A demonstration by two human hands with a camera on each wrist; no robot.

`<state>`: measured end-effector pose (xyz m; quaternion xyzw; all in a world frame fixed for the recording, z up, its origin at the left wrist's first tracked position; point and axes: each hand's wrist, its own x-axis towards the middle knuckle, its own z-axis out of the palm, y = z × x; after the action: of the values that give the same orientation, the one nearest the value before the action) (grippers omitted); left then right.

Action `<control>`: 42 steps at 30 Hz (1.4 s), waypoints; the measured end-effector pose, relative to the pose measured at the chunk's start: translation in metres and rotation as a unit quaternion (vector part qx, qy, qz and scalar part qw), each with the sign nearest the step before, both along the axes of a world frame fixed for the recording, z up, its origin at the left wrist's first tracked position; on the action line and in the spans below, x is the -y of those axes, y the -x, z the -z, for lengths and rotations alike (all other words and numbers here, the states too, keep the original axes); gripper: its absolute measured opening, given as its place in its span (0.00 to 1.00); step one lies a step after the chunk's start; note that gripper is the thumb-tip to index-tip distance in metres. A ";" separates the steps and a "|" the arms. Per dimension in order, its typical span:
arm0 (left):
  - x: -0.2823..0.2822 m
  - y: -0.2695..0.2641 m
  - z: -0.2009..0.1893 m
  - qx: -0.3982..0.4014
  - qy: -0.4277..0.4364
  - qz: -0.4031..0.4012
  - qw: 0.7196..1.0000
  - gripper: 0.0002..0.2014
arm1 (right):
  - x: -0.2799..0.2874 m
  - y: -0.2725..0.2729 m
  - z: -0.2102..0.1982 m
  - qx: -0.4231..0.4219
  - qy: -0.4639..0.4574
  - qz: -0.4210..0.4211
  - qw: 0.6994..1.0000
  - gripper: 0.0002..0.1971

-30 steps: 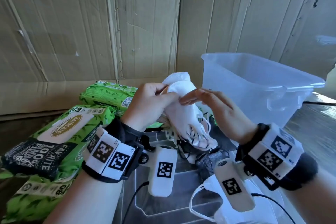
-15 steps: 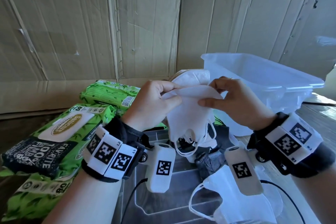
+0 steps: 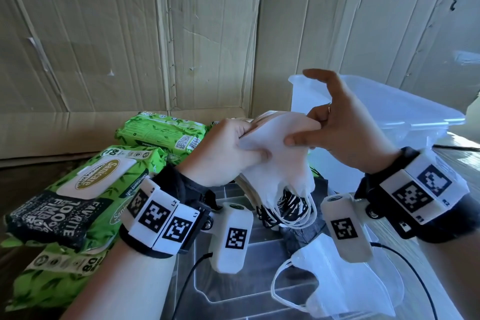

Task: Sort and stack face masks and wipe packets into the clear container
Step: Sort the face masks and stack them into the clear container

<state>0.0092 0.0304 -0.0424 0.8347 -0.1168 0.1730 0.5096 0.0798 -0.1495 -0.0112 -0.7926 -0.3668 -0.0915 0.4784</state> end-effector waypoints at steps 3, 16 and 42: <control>0.000 -0.001 0.000 0.017 -0.015 0.022 0.999 0.21 | -0.001 -0.004 0.003 -0.013 -0.037 0.011 0.999 0.49; 0.011 -0.003 -0.004 0.112 0.201 -0.032 0.973 0.57 | -0.002 0.004 0.019 -0.097 -0.145 -0.170 0.970 0.18; 0.009 0.001 -0.002 0.080 0.100 0.124 0.984 0.21 | 0.005 0.003 0.018 -0.151 -0.049 -0.251 0.955 0.25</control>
<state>0.0080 0.0217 -0.0404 0.7420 -0.2422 0.1857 0.5969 0.0772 -0.1549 -0.0288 -0.6554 -0.4723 0.1345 0.5739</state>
